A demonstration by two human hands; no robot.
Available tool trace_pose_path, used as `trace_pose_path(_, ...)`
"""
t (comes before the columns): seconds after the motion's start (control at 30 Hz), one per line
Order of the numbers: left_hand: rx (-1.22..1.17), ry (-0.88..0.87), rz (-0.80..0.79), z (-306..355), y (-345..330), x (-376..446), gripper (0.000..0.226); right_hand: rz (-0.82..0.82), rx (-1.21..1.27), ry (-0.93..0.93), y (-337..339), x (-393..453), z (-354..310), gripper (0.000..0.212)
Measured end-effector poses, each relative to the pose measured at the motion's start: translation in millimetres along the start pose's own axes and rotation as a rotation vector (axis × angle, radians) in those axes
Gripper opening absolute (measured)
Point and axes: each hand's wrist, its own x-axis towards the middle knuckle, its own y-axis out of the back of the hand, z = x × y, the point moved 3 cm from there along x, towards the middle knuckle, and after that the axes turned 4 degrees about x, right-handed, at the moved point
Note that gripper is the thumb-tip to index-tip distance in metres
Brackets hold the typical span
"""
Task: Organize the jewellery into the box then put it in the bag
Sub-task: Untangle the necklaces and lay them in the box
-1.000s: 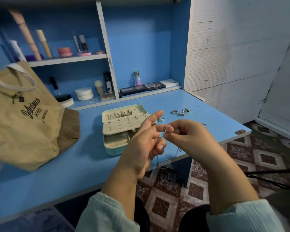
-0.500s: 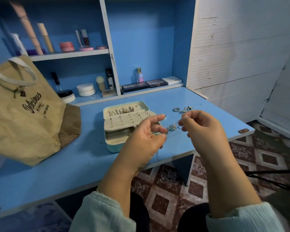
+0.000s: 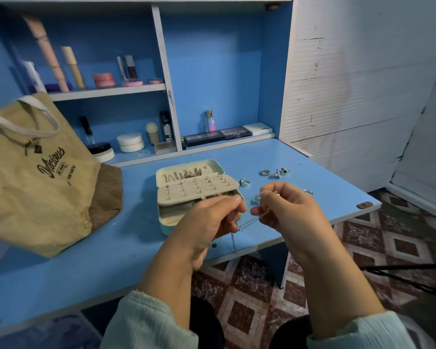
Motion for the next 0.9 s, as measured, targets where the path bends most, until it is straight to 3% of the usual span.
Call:
trace_pose_path(0.13,-0.169,0.017,0.004,10.2,4.3,3.0,0.028,-0.012,-0.081,0.015,1.1,2.1,0.3,0.011)
trace_pose_path(0.3,-0.1,-0.009,0.057,34.3,16.5,13.7,0.017,0.016,-0.243,0.096,1.0,17.5,-11.2,0.013)
trace_pose_path(0.6,0.263,-0.048,0.101,91.8,44.9,62.2,0.02,-0.097,-0.445,0.123,-29.7,59.9,-40.4,0.017)
trace_pose_path(0.9,0.713,-0.166,0.14,104.9,69.6,113.4,0.015,-0.254,-0.707,0.104,-61.3,111.3,-38.6,0.028)
